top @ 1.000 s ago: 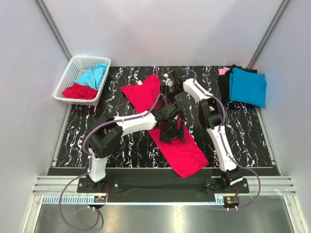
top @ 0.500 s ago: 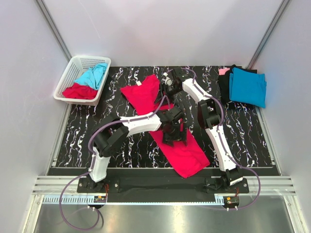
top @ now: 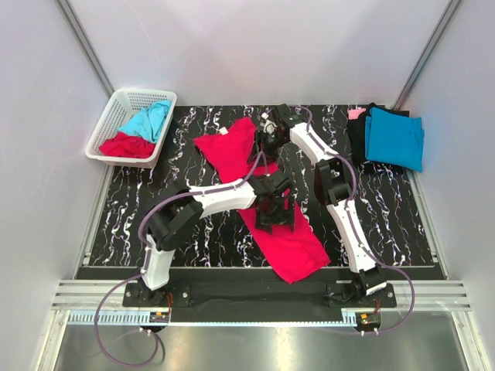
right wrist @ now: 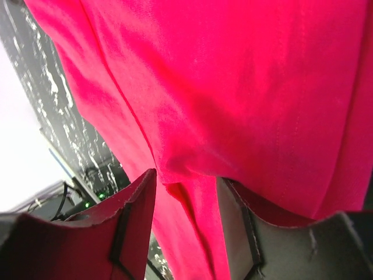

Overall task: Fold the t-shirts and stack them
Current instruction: Fold the tshirt

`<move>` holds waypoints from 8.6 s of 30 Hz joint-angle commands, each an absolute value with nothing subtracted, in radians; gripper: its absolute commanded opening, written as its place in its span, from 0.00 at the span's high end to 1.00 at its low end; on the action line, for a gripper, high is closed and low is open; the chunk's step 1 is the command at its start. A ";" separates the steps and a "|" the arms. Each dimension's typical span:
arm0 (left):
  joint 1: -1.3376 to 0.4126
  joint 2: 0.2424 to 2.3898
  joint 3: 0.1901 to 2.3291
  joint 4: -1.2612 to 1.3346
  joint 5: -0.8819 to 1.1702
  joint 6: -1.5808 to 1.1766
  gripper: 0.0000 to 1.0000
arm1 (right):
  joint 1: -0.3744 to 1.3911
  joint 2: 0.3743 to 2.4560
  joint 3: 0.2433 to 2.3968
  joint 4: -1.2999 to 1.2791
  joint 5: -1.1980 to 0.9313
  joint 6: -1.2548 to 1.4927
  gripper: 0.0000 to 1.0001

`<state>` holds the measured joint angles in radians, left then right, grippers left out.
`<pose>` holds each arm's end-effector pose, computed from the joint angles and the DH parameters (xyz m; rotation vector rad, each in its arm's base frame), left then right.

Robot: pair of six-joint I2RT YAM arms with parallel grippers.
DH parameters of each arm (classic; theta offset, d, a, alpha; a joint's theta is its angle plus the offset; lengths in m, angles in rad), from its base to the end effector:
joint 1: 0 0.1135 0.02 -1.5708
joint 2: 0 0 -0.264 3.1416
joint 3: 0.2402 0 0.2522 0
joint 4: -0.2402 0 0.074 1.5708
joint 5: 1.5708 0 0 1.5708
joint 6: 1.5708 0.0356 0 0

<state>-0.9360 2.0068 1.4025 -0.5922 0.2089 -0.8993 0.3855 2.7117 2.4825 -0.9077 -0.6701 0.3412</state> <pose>0.2354 -0.3321 0.1617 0.1150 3.0090 -0.6446 0.5060 0.2292 0.1338 -0.2734 2.7598 1.1165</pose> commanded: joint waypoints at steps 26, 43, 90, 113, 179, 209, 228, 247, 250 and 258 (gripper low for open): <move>-0.747 1.940 1.198 -0.730 0.051 -0.811 0.16 | 0.235 2.804 2.572 -0.953 -0.287 0.394 0.48; -0.788 1.660 1.200 -0.698 0.133 -0.756 0.16 | 0.227 2.709 2.602 -0.931 -0.587 0.339 0.46; -0.805 0.967 0.367 -0.396 0.097 -1.123 0.14 | 0.954 1.267 0.574 -0.368 -0.067 0.965 0.42; -0.962 1.017 0.430 -0.477 0.031 -1.218 0.78 | 1.115 1.318 0.532 -0.342 0.066 1.141 0.47; -1.002 0.975 0.679 -0.606 -0.215 -1.112 1.00 | 1.160 1.189 0.900 -0.702 0.346 0.947 1.00; -0.470 2.223 1.882 -0.658 -0.052 -0.572 0.57 | 0.506 2.038 1.540 -0.420 0.153 0.416 0.78; -0.374 1.953 1.504 -0.463 0.095 -0.611 0.15 | 0.477 2.030 1.580 -0.391 0.233 0.448 0.57; -0.465 1.861 1.382 -0.413 0.331 -0.618 0.16 | 0.476 1.898 1.431 -0.207 0.311 0.405 0.56; -0.480 1.845 1.353 -0.425 0.279 -0.612 0.16 | 0.477 1.844 1.395 -0.331 0.230 0.454 0.57; -0.529 1.865 1.272 -0.469 0.092 -0.612 0.18 | 0.479 1.681 1.137 -0.325 -0.032 0.491 0.55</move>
